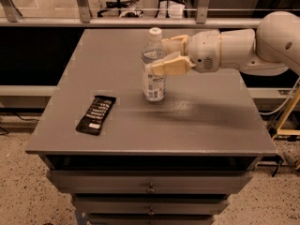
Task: Knock blue plastic bottle over
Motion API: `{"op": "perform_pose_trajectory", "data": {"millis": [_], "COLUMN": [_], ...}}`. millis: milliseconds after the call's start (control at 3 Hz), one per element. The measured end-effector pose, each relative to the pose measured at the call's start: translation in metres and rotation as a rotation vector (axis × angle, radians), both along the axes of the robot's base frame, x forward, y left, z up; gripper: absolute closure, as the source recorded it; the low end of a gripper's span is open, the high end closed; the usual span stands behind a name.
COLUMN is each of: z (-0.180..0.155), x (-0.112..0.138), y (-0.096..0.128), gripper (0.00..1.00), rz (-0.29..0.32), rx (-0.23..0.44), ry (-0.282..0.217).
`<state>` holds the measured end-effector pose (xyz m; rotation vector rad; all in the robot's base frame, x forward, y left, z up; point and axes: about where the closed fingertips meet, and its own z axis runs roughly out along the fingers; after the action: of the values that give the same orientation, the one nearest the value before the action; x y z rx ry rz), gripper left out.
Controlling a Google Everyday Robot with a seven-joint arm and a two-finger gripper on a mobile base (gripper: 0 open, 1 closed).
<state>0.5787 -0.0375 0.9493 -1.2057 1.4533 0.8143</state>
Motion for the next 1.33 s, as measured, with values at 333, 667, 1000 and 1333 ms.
{"op": "perform_pose_trajectory", "data": {"millis": [333, 667, 1000, 1333], "z": [0.000, 0.004, 0.025, 0.058], "x": [-0.001, -0.001, -0.002, -0.011], "y": [0.003, 0.007, 0.014, 0.024], "gripper": [0.64, 0.87, 1.00, 1.00], "rz": [0.005, 0.012, 0.004, -0.047], "rx": [0.000, -0.018, -0.116, -0.318], "ry": [0.000, 0.005, 0.004, -0.001]}}
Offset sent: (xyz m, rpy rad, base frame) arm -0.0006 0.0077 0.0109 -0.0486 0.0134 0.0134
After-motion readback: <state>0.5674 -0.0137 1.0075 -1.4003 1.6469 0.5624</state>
